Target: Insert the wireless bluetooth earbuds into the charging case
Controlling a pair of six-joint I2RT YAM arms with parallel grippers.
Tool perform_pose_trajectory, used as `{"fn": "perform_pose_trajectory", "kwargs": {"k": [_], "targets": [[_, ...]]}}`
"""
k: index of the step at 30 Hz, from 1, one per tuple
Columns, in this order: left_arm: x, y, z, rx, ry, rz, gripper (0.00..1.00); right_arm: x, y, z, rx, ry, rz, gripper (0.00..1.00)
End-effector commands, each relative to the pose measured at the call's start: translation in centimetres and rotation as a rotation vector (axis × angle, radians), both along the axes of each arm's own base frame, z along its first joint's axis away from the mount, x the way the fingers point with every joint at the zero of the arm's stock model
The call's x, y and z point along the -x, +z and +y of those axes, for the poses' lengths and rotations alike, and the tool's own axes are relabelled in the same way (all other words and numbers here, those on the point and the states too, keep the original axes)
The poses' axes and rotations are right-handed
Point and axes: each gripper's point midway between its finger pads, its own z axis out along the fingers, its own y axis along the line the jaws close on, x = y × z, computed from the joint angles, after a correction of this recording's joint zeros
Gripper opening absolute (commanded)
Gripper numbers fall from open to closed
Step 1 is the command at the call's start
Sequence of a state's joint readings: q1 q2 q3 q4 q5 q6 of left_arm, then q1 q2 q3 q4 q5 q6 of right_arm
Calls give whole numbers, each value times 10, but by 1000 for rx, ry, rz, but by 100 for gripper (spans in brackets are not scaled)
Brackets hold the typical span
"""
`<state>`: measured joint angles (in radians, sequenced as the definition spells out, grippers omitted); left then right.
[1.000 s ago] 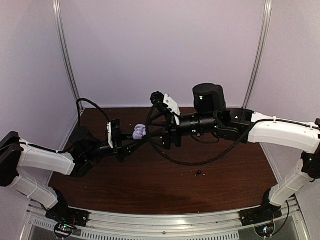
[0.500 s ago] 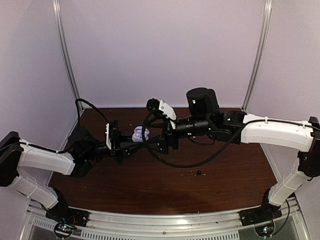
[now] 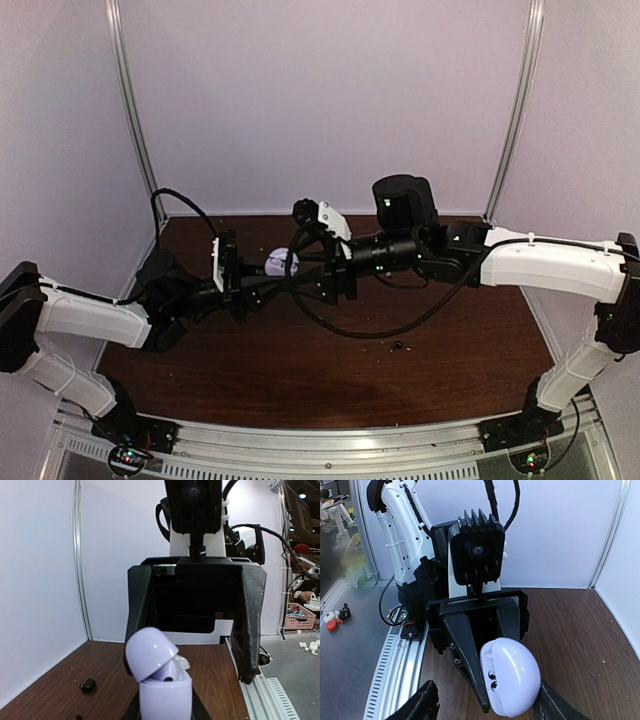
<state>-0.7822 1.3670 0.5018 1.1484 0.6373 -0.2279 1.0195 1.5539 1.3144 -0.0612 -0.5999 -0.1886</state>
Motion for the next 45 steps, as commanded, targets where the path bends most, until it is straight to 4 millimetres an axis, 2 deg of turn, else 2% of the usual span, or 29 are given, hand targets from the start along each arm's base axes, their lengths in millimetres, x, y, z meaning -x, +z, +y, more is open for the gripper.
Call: {"fn": "perform_pose_trajectory", "kwargs": {"k": [1, 5, 10, 23, 26, 29, 34, 37, 39, 42, 45], "targets": [[-25, 14, 4, 50, 85, 65, 0, 23, 7, -2, -13, 72, -25, 64], [-30, 14, 4, 51, 96, 89, 0, 27, 4, -2, 2, 75, -36, 60], [-34, 15, 2, 42, 98, 102, 0, 26, -14, 5, 70, 59, -60, 56], [-50, 22, 0, 66, 128, 246, 0, 23, -48, 14, 265, -94, -315, 53], [-51, 26, -1, 78, 123, 276, 0, 22, -61, 15, 330, -132, -390, 54], [-50, 27, -2, 87, 106, 296, 0, 25, -66, 18, 338, -141, -417, 58], [-49, 26, -5, 78, 83, 312, 0, 11, -56, 9, 323, -236, -456, 58], [-46, 25, -5, 69, 72, 306, 0, 7, -48, 5, 299, -278, -455, 63], [-41, 25, -5, 67, 54, 283, 0, 7, -38, 1, 249, -287, -437, 69], [-45, 19, -5, 42, 76, 291, 0, 0, -15, -8, 153, -305, -376, 77], [-47, 18, -2, 46, 104, 292, 0, -7, 2, -16, 89, -331, -348, 81]]}}
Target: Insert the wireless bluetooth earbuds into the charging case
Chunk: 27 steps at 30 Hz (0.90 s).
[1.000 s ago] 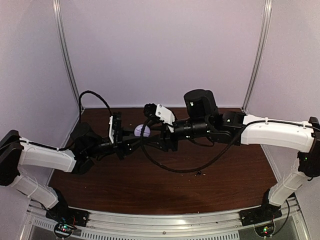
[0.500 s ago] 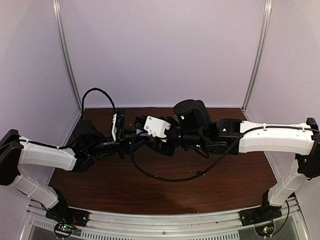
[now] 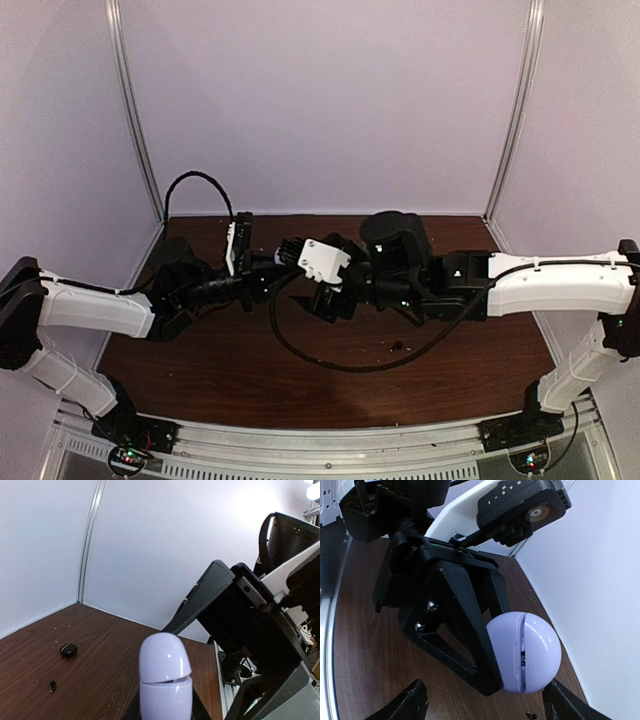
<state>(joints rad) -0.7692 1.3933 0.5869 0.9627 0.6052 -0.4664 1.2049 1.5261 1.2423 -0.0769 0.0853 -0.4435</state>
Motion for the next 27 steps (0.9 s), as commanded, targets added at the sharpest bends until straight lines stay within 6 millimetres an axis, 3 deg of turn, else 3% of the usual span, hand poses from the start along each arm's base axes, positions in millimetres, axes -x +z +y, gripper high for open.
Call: {"fn": "perform_pose_trajectory", "kwargs": {"k": [1, 7, 10, 13, 18, 24, 27], "targets": [[-24, 31, 9, 78, 123, -33, 0, 14, 35, -6, -141, 64, 37, 82], [-8, 34, 6, 84, 40, -96, 0, 4, 54, -20, -280, 103, 144, 79], [-9, 29, 4, 39, 46, -131, 0, -2, 71, -33, -379, 177, 245, 73], [-19, 25, 8, -8, 126, -180, 0, -8, 72, -32, -411, 191, 342, 69], [-33, 30, 27, -23, 306, -280, 0, -23, 72, -26, -539, 113, 553, 80], [-7, 23, 19, -40, 166, -396, 0, -36, 84, -27, -661, 127, 645, 63], [-8, 18, 13, -63, 136, -380, 0, -43, 89, -28, -671, 139, 631, 56]]}}
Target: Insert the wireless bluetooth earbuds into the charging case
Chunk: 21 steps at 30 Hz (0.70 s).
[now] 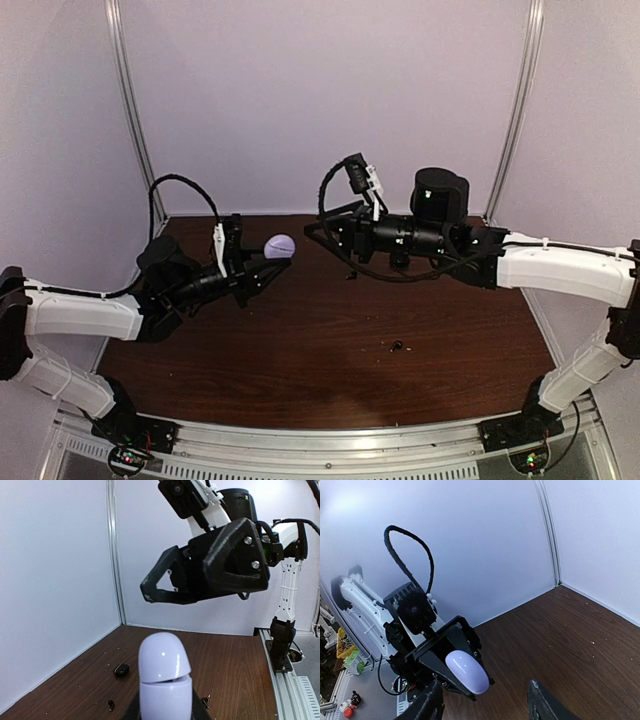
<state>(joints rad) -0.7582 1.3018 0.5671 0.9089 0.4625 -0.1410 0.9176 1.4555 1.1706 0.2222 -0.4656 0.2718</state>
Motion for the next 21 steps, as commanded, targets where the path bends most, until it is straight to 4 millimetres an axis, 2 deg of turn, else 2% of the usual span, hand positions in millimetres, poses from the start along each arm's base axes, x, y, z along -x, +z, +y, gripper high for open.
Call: {"fn": "perform_pose_trajectory", "kwargs": {"k": [1, 7, 15, 21], "targets": [[10, 1, -8, -25, -70, -67, 0, -6, 21, 2, -86, 34, 12, 55], [7, 3, -8, -13, -63, -49, 0, -4, 7, 17, -31, 104, 8, 40], [1, 4, -13, -2, -64, -9, 0, 4, -20, 31, 1, 179, 37, 33], [0, 8, -14, 13, -66, -3, 0, 9, -48, 38, 71, 191, 52, 24]]}}
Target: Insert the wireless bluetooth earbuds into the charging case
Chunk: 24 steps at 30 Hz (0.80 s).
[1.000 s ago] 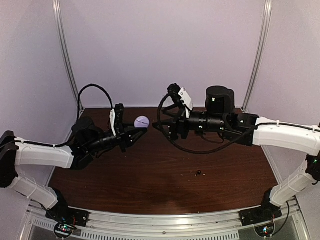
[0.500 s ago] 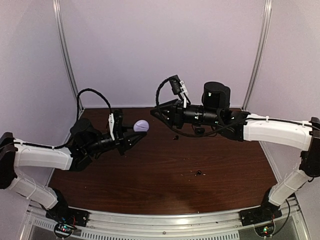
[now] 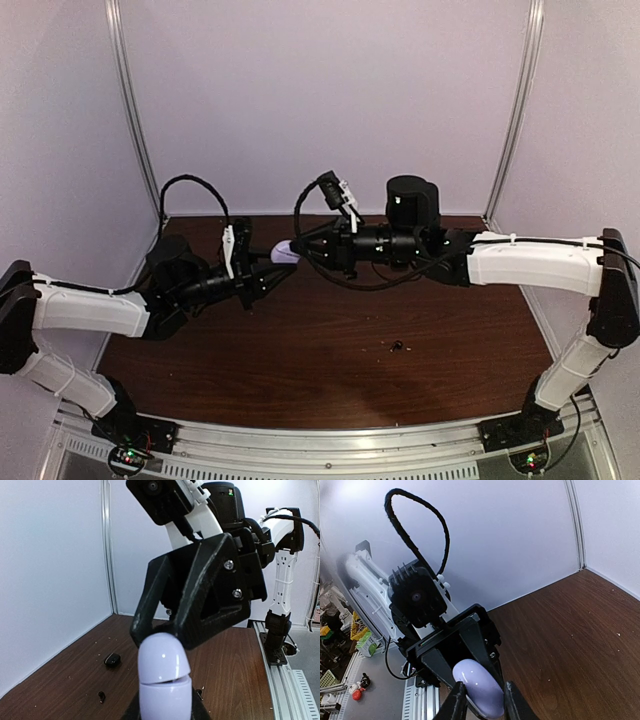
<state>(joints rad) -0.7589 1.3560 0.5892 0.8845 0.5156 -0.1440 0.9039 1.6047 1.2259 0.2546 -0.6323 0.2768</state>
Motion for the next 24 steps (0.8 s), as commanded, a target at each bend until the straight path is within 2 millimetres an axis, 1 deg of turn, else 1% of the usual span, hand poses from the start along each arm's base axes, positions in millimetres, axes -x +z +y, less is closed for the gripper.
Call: {"fn": "perform_pose_trajectory", "kwargs": {"k": [1, 6, 10, 14, 18, 19, 21, 23, 24], "targets": [[-1, 24, -3, 57, -13, -39, 0, 10, -18, 8, 40, 47, -2, 22], [0, 25, -5, 60, -20, -43, 0, 24, -33, 17, 77, 99, -2, 9], [-1, 28, -3, 75, -16, -35, 0, 35, -45, 22, 102, 154, 11, 10], [-6, 31, 1, 101, 14, 3, 0, 39, -53, 20, 127, 163, 18, 10], [-13, 36, 7, 132, 53, 35, 0, 42, -67, 19, 170, 165, 17, 9], [-15, 37, 7, 134, 62, 41, 0, 41, -71, 19, 184, 159, 13, 10], [-23, 30, 5, 106, 88, 76, 0, 33, -69, 14, 190, 118, 0, 16], [-31, 19, 3, 79, 112, 115, 0, 14, -57, 1, 150, 45, 5, 21], [-34, 13, 4, 70, 117, 134, 0, -2, -51, -11, 129, -2, 8, 25]]}}
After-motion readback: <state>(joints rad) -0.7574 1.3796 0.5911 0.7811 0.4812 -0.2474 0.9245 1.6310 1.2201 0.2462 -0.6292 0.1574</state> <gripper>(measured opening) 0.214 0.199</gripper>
